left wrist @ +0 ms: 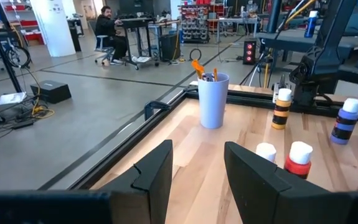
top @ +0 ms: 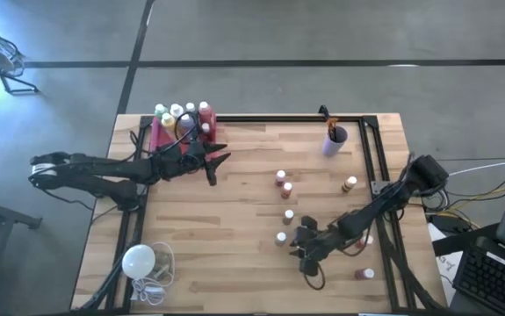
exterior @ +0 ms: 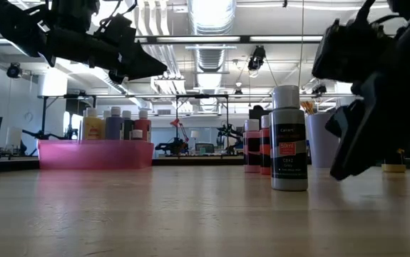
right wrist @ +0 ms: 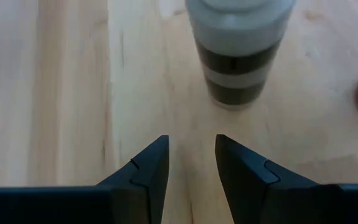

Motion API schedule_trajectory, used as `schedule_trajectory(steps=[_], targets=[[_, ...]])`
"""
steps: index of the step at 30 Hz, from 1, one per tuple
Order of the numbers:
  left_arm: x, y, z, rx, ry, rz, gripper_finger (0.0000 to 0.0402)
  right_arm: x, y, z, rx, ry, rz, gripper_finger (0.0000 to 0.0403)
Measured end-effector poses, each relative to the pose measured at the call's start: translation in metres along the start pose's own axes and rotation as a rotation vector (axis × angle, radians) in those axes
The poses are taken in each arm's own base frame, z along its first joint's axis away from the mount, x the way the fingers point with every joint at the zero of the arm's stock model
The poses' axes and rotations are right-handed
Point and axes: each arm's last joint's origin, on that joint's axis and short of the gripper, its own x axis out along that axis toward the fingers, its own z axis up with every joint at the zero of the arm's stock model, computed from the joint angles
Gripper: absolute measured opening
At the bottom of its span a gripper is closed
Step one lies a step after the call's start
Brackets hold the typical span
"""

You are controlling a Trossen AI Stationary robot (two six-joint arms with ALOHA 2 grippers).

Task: Pick & Place Paint Supplies
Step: Put the small white paint bottle into the pink bin

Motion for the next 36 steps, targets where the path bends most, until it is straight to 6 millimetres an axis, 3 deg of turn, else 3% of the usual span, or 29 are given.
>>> schedule_trajectory(steps=[8, 15, 24, 36], targets=[[0.000, 0.000, -0.001, 0.006, 0.006, -0.001, 0.0151, 0.021, -0.002, -0.009, 0.069, -0.042, -0.050, 0.0166], [0.000, 0.000, -0.001, 0.006, 0.007, -0.001, 0.0151, 0.022, -0.001, -0.007, 0.056, -0.082, -0.046, 0.0199], [0.000, 0.000, -0.001, 0.006, 0.006, -0.001, 0.0151, 0.021, -0.005, -0.009, 0.059, -0.159, -0.160, 0.0184], [0.000, 0.000, -0.001, 0.004, 0.005, -0.002, 0.0151, 0.011, 0.016, -0.033, 0.079, -0.188, -0.161, 0.0167]])
